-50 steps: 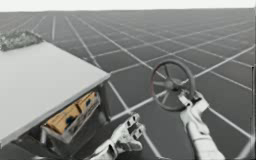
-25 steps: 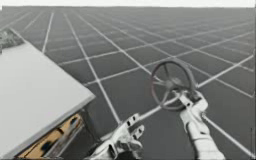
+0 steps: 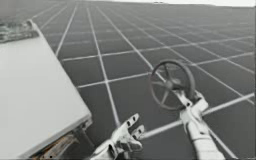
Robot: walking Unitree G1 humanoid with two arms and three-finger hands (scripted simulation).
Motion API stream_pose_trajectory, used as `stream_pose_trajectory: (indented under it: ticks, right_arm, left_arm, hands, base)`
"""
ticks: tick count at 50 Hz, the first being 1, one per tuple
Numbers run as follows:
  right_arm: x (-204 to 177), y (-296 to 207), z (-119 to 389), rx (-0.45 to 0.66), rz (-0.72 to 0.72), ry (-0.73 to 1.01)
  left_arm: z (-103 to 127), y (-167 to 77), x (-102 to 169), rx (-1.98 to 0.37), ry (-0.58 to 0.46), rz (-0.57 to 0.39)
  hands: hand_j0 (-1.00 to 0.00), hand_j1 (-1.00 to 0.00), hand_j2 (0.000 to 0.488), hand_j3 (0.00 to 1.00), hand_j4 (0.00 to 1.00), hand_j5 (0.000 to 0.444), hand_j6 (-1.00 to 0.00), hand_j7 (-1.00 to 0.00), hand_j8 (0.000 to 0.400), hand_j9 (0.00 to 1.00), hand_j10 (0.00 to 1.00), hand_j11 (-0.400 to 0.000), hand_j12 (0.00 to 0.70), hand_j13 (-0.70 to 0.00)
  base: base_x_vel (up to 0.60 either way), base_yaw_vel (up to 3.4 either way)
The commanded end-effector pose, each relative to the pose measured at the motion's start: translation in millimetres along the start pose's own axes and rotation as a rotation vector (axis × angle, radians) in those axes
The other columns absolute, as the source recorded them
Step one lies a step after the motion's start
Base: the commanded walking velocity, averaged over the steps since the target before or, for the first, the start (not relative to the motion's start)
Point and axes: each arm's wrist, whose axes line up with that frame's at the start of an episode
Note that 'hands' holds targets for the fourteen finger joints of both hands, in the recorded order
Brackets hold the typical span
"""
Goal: Pick up and drop off the object
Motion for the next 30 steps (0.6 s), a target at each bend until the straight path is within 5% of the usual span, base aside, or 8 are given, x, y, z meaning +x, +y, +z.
stream_pose_trajectory:
  ticks: [1, 30]
  right_arm:
    - [-0.9, 0.5, 8.9, 0.041, 0.019, -0.019]
    - [-0.9, 0.5, 8.9, 0.041, 0.019, -0.019]
  left_arm:
    - [2.5, -5.7, 0.1, 0.023, -0.003, -0.004]
    - [2.5, -5.7, 0.1, 0.023, -0.003, -0.004]
  hands:
    - [0.00, 0.00, 0.000, 1.00, 1.00, 0.000, 0.00, 0.00, 0.000, 1.00, 1.00, -0.400, 0.000, -0.700]
    - [0.00, 0.00, 0.000, 1.00, 1.00, 0.000, 0.00, 0.00, 0.000, 1.00, 1.00, -0.400, 0.000, -0.700]
  base:
    - [0.39, 0.41]
    - [0.40, 0.38]
